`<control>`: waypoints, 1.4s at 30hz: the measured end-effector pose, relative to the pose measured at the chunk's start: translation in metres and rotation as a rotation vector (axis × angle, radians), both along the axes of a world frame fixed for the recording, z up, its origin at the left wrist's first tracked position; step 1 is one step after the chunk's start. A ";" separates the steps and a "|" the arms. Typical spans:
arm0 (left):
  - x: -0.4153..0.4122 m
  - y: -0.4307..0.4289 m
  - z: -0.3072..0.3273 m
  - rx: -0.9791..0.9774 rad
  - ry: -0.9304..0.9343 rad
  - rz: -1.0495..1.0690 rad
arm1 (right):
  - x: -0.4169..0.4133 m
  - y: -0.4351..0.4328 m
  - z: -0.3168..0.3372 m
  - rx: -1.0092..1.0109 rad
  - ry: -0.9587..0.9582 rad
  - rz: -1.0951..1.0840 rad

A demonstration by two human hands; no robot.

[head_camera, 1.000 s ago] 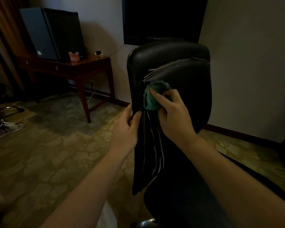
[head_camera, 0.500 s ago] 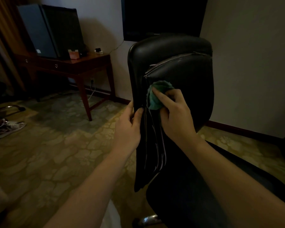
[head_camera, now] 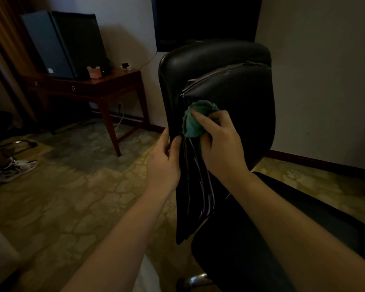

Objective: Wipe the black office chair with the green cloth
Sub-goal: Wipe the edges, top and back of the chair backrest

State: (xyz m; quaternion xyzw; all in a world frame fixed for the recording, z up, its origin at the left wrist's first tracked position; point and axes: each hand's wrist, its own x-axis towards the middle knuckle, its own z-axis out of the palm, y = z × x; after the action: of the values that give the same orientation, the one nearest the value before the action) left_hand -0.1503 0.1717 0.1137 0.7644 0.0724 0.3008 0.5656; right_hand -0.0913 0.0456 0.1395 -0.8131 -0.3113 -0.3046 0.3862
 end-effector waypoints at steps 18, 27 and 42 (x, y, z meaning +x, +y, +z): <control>0.014 -0.003 -0.006 -0.049 -0.040 0.049 | 0.005 -0.003 0.000 -0.056 -0.036 -0.038; 0.021 -0.001 -0.011 -0.111 -0.049 0.054 | -0.012 -0.025 -0.059 -0.137 -0.022 -0.048; 0.017 -0.001 -0.013 -0.138 -0.043 -0.031 | -0.011 -0.028 -0.074 -0.167 -0.025 -0.044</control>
State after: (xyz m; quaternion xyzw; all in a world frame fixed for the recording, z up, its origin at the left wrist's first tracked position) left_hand -0.1331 0.1710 0.1005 0.7181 0.0690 0.3028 0.6228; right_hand -0.1020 0.0172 0.0658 -0.8453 -0.3225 -0.2961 0.3062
